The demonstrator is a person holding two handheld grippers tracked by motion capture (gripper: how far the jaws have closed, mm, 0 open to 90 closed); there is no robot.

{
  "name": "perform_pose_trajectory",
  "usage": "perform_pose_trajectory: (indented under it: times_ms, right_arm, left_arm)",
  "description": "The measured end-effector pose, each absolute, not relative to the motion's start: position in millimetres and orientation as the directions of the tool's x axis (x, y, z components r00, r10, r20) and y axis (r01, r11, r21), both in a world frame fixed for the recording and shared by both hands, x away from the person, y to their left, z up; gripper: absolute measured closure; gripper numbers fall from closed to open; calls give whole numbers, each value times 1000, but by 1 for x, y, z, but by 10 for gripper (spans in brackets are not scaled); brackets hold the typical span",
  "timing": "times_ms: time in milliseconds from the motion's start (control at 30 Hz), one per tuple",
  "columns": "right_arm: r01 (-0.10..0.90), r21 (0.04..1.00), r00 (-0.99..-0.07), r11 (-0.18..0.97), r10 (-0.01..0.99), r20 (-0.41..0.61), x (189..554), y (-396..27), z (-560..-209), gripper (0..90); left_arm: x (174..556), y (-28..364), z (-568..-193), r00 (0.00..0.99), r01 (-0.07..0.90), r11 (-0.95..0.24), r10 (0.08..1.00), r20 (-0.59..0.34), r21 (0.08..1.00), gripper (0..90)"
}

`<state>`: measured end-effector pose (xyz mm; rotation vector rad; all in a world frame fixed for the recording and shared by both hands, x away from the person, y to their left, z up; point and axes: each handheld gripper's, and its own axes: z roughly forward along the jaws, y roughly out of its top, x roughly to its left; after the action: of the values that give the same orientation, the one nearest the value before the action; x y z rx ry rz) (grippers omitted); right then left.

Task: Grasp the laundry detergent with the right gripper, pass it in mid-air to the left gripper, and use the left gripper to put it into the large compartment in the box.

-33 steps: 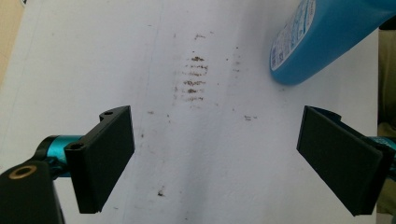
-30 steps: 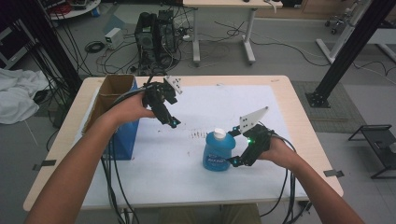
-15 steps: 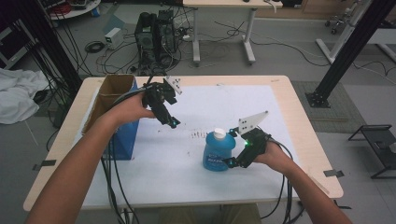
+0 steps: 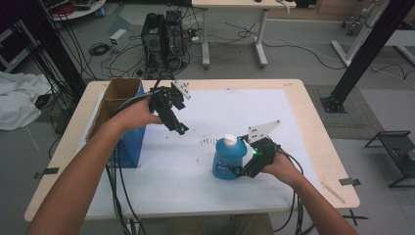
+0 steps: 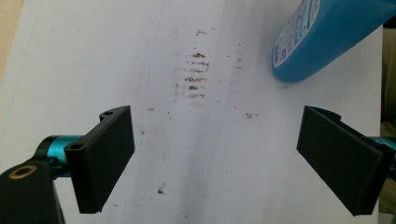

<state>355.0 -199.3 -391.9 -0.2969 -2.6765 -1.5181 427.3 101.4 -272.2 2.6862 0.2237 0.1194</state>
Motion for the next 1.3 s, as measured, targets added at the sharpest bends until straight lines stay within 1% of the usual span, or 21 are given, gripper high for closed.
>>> perform_pose_trajectory:
  times_ms: [100,133,267,367,433,500,800,1000,1033,1067,1167,1233,1300]
  right_arm:
    - [184,850,-982,494,140,131,354,-197,-393,11]
    - [182,854,-982,488,140,129,354,-196,-393,35]
    - [180,852,-982,491,143,126,354,-196,-393,37]
    - [172,857,-983,485,141,117,354,-196,-393,51]
    - [175,860,-982,479,143,120,354,-196,-393,80]
    - [162,867,-985,471,127,114,354,-197,-393,140]
    - [167,866,-984,470,139,115,354,-196,-394,142]
    - [152,874,-986,461,133,101,354,-194,-395,158]
    - [161,872,-985,462,137,109,353,-195,-395,184]
    - [156,875,-986,459,131,107,353,-195,-395,213]
    - [144,881,-987,450,124,98,354,-195,-396,220]
    - [162,876,-985,454,131,114,353,-195,-396,221]
    - [150,881,-987,450,126,103,354,-195,-396,222]
  left_arm:
    - [427,101,-272,983,140,-888,179,49,437,112]
    - [427,102,-272,984,134,-892,172,49,431,112]
    - [427,102,-272,982,146,-889,182,44,434,112]
    - [427,102,-271,983,136,-894,175,52,428,113]
    - [427,103,-271,984,136,-894,173,50,426,113]
    - [427,103,-271,983,137,-893,176,52,428,113]
    - [427,104,-270,983,137,-894,176,54,427,113]
    - [426,103,-271,982,140,-892,181,56,430,113]
    - [425,103,-271,981,146,-888,188,52,437,113]
    - [426,103,-271,983,134,-895,174,56,426,113]
    - [426,102,-271,983,136,-892,177,54,431,113]
    - [426,102,-271,983,137,-892,176,52,431,114]
    - [426,102,-273,980,149,-885,190,51,442,113]
